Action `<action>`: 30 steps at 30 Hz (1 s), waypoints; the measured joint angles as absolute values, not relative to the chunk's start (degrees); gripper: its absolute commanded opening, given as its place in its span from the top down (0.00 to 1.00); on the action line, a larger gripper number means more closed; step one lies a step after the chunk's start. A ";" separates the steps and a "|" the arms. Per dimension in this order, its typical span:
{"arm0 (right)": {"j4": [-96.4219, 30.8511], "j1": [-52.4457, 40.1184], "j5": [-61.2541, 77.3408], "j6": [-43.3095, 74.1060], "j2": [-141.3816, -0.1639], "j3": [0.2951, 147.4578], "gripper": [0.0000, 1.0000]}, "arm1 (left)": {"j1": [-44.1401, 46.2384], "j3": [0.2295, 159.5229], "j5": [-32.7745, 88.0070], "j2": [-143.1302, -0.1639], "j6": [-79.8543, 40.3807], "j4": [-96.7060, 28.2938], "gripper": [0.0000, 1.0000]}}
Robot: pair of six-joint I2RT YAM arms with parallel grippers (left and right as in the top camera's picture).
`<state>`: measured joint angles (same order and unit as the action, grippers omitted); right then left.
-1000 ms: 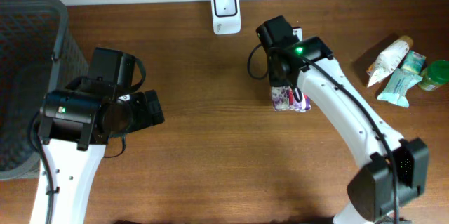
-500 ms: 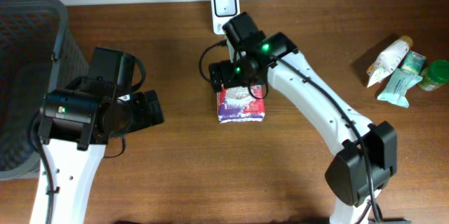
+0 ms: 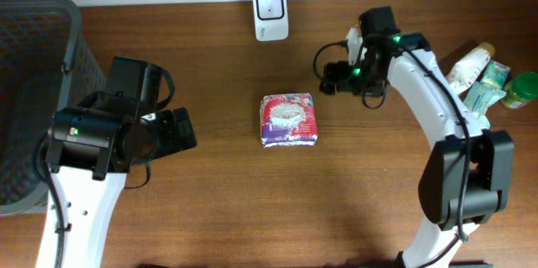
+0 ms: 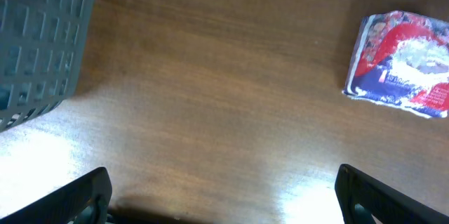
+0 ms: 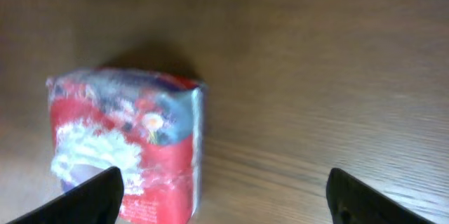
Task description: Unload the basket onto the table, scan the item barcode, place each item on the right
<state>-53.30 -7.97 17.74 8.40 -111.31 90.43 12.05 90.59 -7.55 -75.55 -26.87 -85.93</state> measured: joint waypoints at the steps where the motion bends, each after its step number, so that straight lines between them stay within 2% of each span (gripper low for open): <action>1: -50.28 -7.97 22.17 8.34 -111.44 87.26 0.17 | 12.05 90.59 -7.55 -75.55 -26.87 -85.89 0.01; 4: -37.74 -7.97 34.30 8.86 -111.31 76.53 0.17 | 12.05 90.59 -7.53 -75.55 -26.87 -85.86 0.01; 6: -35.40 -7.97 37.28 9.10 -111.31 71.81 0.17 | 12.05 90.59 -7.55 -75.55 -26.87 -85.82 0.01; 8: -34.15 -7.97 38.96 9.15 -111.33 70.13 0.23 | 12.05 90.59 -7.55 -75.55 -26.87 -85.86 0.01; 11: -32.05 -8.34 39.35 10.68 -111.33 68.97 0.24 | 12.05 90.59 -7.55 -75.55 -26.87 -85.84 0.01; 13: -30.04 -10.24 39.40 12.21 -111.33 68.90 0.32 | 12.05 90.59 -7.55 -75.55 -26.87 -85.84 0.01; 15: -29.26 -11.05 39.35 13.54 -111.33 68.86 0.34 | 12.05 90.59 -7.55 -75.55 -26.87 -85.84 0.01; 16: -29.28 -11.33 39.35 13.78 -111.33 68.82 0.39 | 12.05 90.59 -7.55 -75.55 -26.87 -85.84 0.01; 17: -29.28 -11.84 39.29 13.93 -111.33 68.79 0.49 | 12.05 90.59 -7.55 -75.55 -26.87 -85.84 0.01; 18: -29.26 -12.25 38.92 14.31 -111.33 68.77 0.67 | 12.05 90.59 -7.55 -75.55 -26.87 -85.84 0.01; 20: -29.10 -13.39 38.46 14.50 -111.33 68.73 0.96 | 12.05 90.59 -7.55 -75.55 -26.87 -85.84 0.01; 25: -24.86 -14.22 43.88 22.90 -111.35 69.84 0.96 | 12.05 90.59 -7.55 -75.55 -26.87 -85.84 0.01; 30: -24.14 -14.22 62.24 49.82 -111.39 77.45 0.96 | 12.05 90.59 -7.55 -75.55 -26.87 -85.86 0.01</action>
<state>-24.14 -14.22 62.24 49.82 -111.39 77.45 12.05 90.59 -7.55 -75.55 -26.87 -85.86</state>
